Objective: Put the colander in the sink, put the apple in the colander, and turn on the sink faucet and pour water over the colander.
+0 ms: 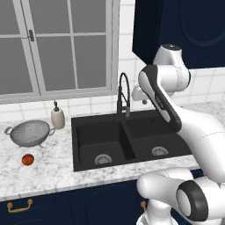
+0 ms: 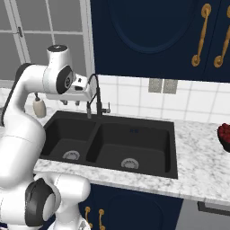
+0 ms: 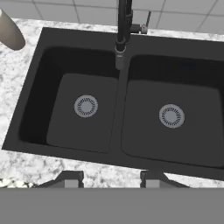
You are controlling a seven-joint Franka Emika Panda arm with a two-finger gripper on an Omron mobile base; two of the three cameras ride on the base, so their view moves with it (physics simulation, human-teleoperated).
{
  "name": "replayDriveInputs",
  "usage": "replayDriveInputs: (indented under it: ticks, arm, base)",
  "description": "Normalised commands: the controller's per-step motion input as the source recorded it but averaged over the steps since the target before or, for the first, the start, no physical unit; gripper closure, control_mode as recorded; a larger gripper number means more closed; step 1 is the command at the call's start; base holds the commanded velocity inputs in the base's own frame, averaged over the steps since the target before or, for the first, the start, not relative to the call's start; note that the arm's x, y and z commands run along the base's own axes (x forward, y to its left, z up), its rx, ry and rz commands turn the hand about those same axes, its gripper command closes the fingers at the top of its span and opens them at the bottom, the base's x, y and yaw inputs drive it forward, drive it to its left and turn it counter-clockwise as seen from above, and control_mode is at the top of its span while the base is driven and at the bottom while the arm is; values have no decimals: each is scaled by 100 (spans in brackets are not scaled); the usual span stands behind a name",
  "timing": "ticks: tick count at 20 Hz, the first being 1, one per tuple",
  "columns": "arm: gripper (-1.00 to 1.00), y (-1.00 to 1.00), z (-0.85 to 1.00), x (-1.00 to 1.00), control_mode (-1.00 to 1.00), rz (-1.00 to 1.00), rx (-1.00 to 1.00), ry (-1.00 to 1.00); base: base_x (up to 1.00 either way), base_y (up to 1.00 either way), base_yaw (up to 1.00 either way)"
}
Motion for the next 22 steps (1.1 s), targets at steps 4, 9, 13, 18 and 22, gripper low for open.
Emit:
replayDriveInputs:
  ticks: [4, 9, 13, 18, 22]
  arm:
    - [-100, 0, 0, -5, -100, 0, 0, 0]
    - [-100, 12, -1, -29, -100, 10, -2, -6]
    - [-100, 47, -8, -42, -100, 5, 0, -2]
    - [-100, 57, -16, -31, -100, 0, 9, 0]
    - [-100, 63, -22, -21, -100, -12, 18, -4]
  base:
    - [0, 0, 0]
    - [0, 0, 0]
    - [0, 0, 0]
    - [0, 0, 0]
    - [0, 0, 0]
